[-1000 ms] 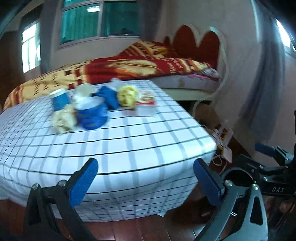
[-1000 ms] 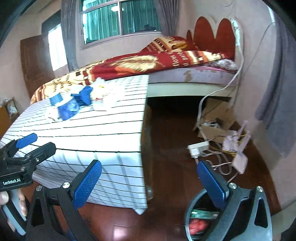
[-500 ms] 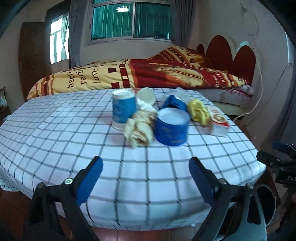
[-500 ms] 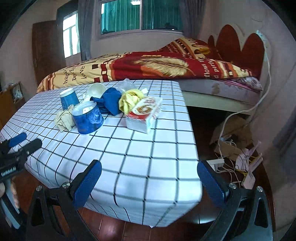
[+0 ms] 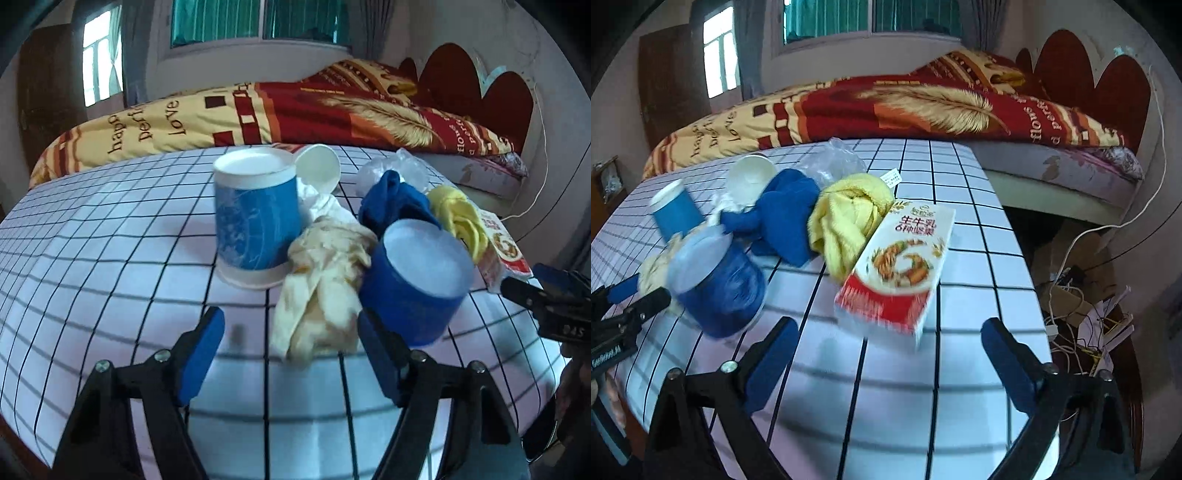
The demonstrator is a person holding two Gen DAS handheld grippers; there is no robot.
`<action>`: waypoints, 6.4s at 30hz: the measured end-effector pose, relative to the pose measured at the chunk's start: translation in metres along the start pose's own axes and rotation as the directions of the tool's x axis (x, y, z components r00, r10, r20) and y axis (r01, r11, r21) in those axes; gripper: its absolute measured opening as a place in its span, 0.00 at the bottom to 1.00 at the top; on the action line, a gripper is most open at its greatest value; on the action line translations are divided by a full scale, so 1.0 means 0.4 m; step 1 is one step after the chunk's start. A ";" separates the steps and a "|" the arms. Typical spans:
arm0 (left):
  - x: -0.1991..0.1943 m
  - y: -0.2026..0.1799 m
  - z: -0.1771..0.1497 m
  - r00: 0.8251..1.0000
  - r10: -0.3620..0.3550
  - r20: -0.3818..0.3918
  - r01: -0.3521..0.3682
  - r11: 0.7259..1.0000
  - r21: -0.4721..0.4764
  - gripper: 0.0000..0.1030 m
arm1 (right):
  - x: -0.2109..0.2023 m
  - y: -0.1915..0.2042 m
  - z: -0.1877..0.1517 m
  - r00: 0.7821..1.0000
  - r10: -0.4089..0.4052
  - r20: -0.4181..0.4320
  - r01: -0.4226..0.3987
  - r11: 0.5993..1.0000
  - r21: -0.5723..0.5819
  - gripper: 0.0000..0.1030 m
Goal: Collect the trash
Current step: 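Grasp the red-and-white nut milk carton with the right tool while the left grasps the beige cloth, then carry the carton and beige cloth over the bucket and open both tools, then move both tools back toward the blue cups on the table, then grasp a blue paper cup with the right tool while the left grasps another blue cup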
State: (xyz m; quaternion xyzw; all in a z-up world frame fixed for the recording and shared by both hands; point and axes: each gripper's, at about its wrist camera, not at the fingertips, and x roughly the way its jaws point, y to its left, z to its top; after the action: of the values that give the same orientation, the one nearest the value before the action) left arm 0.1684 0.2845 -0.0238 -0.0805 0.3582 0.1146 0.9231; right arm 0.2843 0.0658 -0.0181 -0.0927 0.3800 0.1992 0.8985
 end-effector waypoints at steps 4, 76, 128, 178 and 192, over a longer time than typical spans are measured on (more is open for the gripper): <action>0.030 -0.018 0.015 0.999 -0.027 -0.027 0.028 0.999 0.026 0.68 | 0.043 -0.015 0.028 0.999 -0.012 -0.042 0.013 0.999 0.029 0.79; -0.269 -0.738 -0.217 0.870 -0.485 -0.089 0.478 0.787 0.390 0.23 | -0.568 -0.588 -0.602 0.950 -0.312 0.028 0.291 0.911 0.292 0.52; -0.145 -0.961 -0.385 0.897 -0.348 -0.272 0.442 0.716 0.540 1.00 | -0.381 -0.737 -0.794 0.912 -0.301 -0.278 0.383 0.866 0.320 1.00; -0.298 -0.159 -0.127 0.991 -0.009 0.133 -0.006 0.994 0.113 1.00 | -0.337 -0.070 -0.231 0.986 0.028 0.162 -0.025 1.000 -0.018 1.00; -0.259 0.095 -0.120 0.985 0.133 0.112 -0.131 0.991 -0.022 1.00 | -0.227 0.221 -0.112 0.976 0.162 0.145 -0.137 0.977 -0.165 1.00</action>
State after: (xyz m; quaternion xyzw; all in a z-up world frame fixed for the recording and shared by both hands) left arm 0.0529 0.2941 0.0089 -0.0568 0.3089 0.1825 0.9317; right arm 0.1602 0.1055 0.0149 -0.1168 0.2973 0.3018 0.8983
